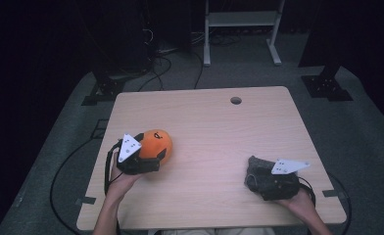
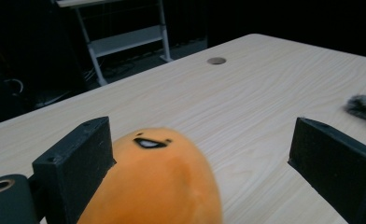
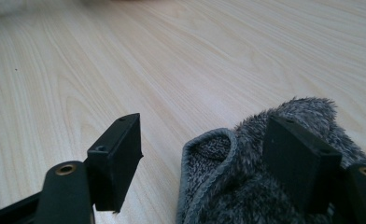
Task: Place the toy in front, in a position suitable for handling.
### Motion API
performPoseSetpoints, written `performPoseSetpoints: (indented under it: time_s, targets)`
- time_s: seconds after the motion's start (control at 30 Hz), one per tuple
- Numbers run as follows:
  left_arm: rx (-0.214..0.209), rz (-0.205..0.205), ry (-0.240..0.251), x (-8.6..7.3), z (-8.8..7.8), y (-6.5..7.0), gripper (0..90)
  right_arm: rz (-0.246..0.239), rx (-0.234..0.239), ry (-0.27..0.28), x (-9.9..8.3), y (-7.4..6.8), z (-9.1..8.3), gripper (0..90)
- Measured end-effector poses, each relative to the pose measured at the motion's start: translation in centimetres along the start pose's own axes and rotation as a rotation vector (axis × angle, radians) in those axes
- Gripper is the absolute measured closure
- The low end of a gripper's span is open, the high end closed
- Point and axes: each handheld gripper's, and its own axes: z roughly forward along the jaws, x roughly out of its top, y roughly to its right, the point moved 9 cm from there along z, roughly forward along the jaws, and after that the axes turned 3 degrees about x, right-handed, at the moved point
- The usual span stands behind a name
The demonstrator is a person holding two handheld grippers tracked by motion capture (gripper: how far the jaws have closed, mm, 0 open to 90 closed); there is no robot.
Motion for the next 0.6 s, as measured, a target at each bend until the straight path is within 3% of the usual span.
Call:
performPoseSetpoints:
  time_s: [0.33,0.47,0.6]
  targets:
    - [0.081,-0.02,-0.072,-2.3,0.7,-2.3,5.7,-0.004,0.005,0.0,0.0,-0.1,-0.1,26.9]
    - [0.114,-0.042,-0.064,-3.1,1.0,-3.1,10.1,0.001,0.009,-0.003,-0.1,-0.1,0.0,26.9]
    - [0.094,-0.028,-0.107,-4.1,1.8,-2.9,10.4,-0.007,0.011,-0.004,-0.1,-0.2,0.0,26.9]
